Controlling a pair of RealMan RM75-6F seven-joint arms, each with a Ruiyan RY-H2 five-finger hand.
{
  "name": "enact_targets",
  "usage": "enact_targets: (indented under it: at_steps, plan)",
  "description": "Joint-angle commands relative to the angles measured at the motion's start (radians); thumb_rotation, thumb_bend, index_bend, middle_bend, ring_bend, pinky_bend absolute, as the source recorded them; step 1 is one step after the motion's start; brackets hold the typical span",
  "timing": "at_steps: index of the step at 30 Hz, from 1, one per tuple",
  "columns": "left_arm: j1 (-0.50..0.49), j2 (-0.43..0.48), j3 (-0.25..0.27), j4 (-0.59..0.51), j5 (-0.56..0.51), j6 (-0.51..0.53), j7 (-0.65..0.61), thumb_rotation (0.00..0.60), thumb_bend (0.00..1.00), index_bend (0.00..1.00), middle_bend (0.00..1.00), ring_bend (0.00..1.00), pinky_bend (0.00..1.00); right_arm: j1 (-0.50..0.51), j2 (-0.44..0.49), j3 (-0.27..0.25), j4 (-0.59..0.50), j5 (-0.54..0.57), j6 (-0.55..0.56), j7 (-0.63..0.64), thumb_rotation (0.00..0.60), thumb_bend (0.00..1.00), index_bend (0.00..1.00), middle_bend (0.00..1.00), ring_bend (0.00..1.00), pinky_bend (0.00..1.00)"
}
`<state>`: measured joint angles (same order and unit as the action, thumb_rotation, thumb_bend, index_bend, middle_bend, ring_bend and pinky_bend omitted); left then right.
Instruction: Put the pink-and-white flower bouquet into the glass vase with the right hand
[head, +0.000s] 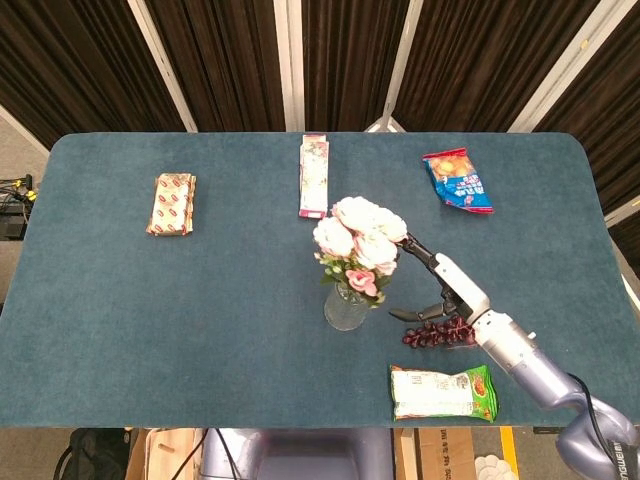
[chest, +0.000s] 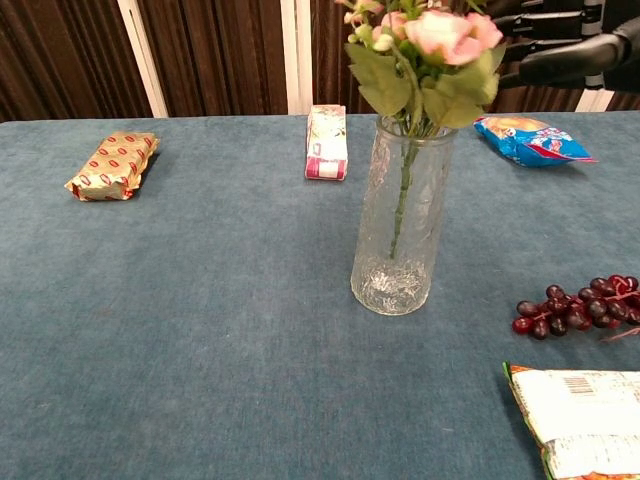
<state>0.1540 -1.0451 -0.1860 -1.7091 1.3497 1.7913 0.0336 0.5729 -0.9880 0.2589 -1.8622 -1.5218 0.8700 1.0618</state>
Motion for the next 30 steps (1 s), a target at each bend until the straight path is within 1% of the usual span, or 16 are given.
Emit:
enact_targets:
  at_steps: [1, 5, 7, 11, 15, 18, 21, 25, 30]
  plan:
    - [0.0, 0.0, -0.001, 0.0, -0.002, 0.0, 0.0, 0.6, 0.19, 0.15, 0.0, 0.0, 0.02, -0.014, 0.025, -0.016, -0.019, -0.01, 0.019, 0.003, 0.6, 0.21, 0.16, 0.02, 0.02, 0.0]
    - [-0.001, 0.0, -0.002, 0.001, -0.007, -0.003, 0.001, 0.6, 0.19, 0.15, 0.0, 0.0, 0.02, -0.055, 0.065, -0.039, -0.031, -0.031, 0.083, 0.023, 0.6, 0.21, 0.16, 0.02, 0.02, 0.0]
    - [-0.002, 0.0, -0.002, 0.002, -0.006, -0.004, 0.002, 0.6, 0.19, 0.15, 0.0, 0.0, 0.02, -0.092, 0.089, -0.05, -0.024, -0.034, 0.139, -0.002, 0.6, 0.21, 0.16, 0.02, 0.02, 0.0]
    - [-0.005, -0.002, 0.001, 0.002, 0.0, -0.005, 0.009, 0.6, 0.19, 0.15, 0.0, 0.0, 0.02, -0.189, 0.116, -0.075, 0.001, -0.007, 0.274, -0.152, 0.6, 0.21, 0.16, 0.02, 0.02, 0.0]
    - [-0.007, -0.006, 0.005, -0.001, 0.009, -0.004, 0.02, 0.6, 0.19, 0.15, 0.0, 0.0, 0.02, -0.302, 0.135, -0.126, 0.019, 0.012, 0.4, -0.318, 0.6, 0.21, 0.16, 0.02, 0.02, 0.0]
    - [-0.006, -0.006, 0.01, -0.003, 0.018, -0.002, 0.026, 0.6, 0.19, 0.15, 0.0, 0.0, 0.02, -0.382, 0.129, -0.167, 0.045, -0.001, 0.496, -0.402, 0.6, 0.21, 0.16, 0.02, 0.02, 0.0]
    - [-0.003, -0.008, 0.016, -0.005, 0.029, 0.005, 0.028, 0.6, 0.19, 0.15, 0.0, 0.0, 0.02, -0.459, 0.101, -0.203, 0.082, -0.028, 0.601, -0.504, 0.6, 0.21, 0.16, 0.02, 0.02, 0.0]
    - [0.004, -0.007, 0.021, -0.006, 0.04, 0.017, 0.018, 0.6, 0.19, 0.15, 0.0, 0.0, 0.02, -0.521, 0.054, -0.234, 0.132, -0.077, 0.695, -0.646, 0.6, 0.21, 0.16, 0.02, 0.02, 0.0]
    - [0.014, 0.003, 0.025, -0.004, 0.043, 0.023, -0.004, 0.6, 0.19, 0.15, 0.0, 0.0, 0.02, -0.56, 0.022, -0.255, 0.164, -0.119, 0.752, -0.805, 0.6, 0.21, 0.16, 0.02, 0.02, 0.0]
